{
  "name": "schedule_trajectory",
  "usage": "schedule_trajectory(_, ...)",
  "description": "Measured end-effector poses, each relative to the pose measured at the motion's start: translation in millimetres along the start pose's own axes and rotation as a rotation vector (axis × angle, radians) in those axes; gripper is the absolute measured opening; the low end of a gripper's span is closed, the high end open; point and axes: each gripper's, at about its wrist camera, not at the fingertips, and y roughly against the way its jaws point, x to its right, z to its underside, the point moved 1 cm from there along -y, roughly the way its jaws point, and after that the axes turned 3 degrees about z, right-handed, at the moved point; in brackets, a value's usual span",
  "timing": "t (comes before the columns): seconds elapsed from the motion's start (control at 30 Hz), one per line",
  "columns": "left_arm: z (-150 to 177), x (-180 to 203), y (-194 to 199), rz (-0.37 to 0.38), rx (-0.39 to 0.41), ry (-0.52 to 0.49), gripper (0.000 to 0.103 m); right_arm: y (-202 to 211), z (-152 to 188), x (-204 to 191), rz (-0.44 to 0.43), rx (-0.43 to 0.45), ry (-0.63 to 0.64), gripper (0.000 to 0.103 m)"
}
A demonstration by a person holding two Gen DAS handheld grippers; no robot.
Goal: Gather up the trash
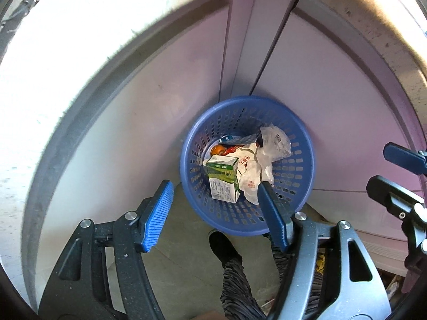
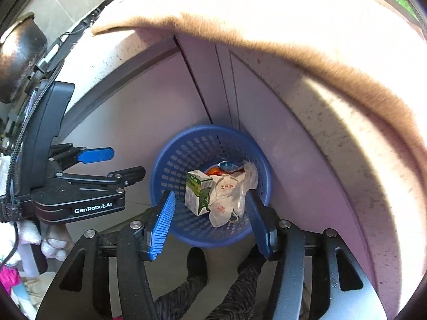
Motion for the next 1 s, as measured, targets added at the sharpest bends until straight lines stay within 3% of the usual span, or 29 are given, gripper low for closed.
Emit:
schedule_trajectory(0.13,-2,0,19,0.005,0.036,0.004,0.068,15,-4,-1,0.007,0.03,0.014,0.057)
schedule_trajectory(0.23,-5,0,35,0.011,0.075,0.008,0.078,28,-6,-1,0.014,0.055,0.022,0.063)
schedule_trajectory(0.47,-16,4,72,0.012,0.152,0.011,0.078,55,-15,5,0.035,0.101,0.026,0.071)
schedule_trajectory(0.77,-34,9,125,0.02,0.264,0.012,0.079,94,-29,20,0.043,0.172,-0.006,0.072)
schedule_trajectory(1.0,-49,12,170,0.033,0.376,0.026,0.086,134,-43,29,0.05,0.267,-0.025,0.072)
